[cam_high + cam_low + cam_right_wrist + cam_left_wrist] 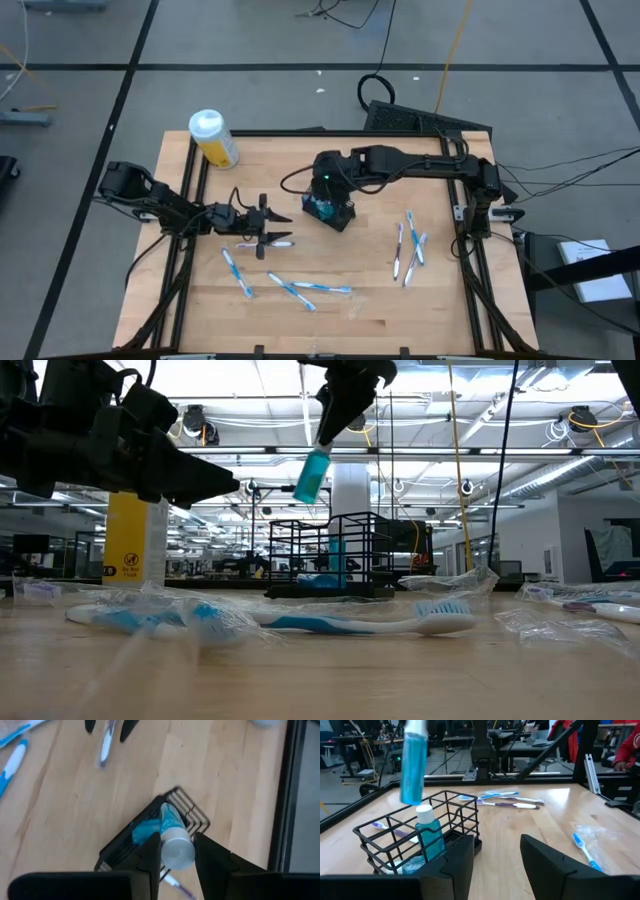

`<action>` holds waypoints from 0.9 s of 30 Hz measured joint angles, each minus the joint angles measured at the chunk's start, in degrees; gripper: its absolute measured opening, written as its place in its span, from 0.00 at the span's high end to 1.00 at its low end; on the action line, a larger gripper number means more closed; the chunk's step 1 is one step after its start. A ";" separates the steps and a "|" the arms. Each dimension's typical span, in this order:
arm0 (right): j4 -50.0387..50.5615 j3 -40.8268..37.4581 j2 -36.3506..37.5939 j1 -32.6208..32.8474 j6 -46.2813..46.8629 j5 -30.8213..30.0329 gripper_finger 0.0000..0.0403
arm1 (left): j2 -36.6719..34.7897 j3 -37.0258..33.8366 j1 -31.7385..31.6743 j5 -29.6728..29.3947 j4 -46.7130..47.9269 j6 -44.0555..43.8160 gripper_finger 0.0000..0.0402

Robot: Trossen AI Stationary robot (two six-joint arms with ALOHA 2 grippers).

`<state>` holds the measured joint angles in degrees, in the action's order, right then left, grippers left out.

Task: Pick & Place toothbrushing station
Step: Put the blue mouthwash into the wire organizer

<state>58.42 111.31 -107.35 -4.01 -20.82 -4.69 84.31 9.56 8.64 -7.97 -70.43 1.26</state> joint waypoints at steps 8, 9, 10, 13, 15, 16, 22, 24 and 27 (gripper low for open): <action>2.43 0.00 -0.04 0.44 2.18 0.02 0.79 | 0.00 0.00 0.00 -0.64 0.00 0.00 0.58; 3.05 0.00 -0.04 0.42 2.34 0.01 0.79 | 0.00 0.00 0.00 -0.68 0.00 0.00 0.58; 3.71 0.00 -0.04 0.38 2.46 0.00 0.79 | 0.00 0.00 0.00 -0.87 0.03 -0.01 0.58; 4.57 0.00 -0.04 0.35 2.91 0.07 0.79 | 0.00 -0.02 0.00 -1.09 0.13 -0.07 0.58; 5.29 -0.01 -0.04 0.36 3.22 0.23 0.79 | 0.01 -0.02 0.00 -1.09 0.13 -0.09 0.58; 5.52 -0.02 -0.04 0.37 3.22 0.36 0.79 | 0.02 -0.02 0.00 -1.09 0.13 -0.07 0.58; 6.94 -0.02 -0.04 0.37 3.32 3.52 0.79 | 0.02 -0.02 0.00 -1.14 0.17 -0.07 0.58; 7.05 -0.02 -0.04 0.37 3.62 3.55 0.79 | 0.02 -0.02 0.00 -1.14 0.17 -0.11 0.58; 7.66 -0.03 -0.04 0.35 3.76 5.07 0.79 | 0.02 -0.02 0.00 -1.14 0.17 -0.07 0.58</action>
<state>66.08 111.27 -107.39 -3.66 -17.06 0.38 84.33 9.54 8.64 -9.10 -70.26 1.19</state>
